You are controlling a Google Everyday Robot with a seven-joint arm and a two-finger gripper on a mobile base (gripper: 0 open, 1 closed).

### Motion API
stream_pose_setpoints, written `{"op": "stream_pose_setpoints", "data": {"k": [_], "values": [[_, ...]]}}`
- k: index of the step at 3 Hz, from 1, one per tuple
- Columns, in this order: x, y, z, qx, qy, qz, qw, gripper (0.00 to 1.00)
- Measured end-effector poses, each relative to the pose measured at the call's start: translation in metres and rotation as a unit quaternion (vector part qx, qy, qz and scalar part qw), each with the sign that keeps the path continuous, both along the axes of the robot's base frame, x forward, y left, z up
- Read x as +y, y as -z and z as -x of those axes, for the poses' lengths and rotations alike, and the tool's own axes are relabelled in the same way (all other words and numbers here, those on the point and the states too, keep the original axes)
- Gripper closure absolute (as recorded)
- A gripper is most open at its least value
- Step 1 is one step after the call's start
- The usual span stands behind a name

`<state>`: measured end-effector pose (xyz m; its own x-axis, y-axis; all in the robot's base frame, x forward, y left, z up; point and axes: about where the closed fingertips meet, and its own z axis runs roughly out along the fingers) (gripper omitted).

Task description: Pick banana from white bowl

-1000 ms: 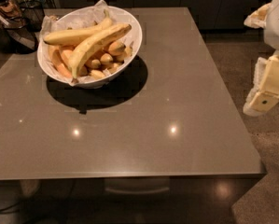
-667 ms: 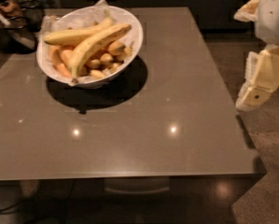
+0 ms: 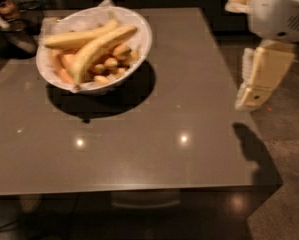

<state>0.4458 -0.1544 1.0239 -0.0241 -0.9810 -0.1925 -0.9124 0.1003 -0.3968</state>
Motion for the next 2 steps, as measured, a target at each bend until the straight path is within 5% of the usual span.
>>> {"op": "stream_pose_setpoints", "data": {"k": [2], "values": [[0.019, -0.013, -0.009, -0.018, -0.015, -0.023, 0.9995, 0.0]]}}
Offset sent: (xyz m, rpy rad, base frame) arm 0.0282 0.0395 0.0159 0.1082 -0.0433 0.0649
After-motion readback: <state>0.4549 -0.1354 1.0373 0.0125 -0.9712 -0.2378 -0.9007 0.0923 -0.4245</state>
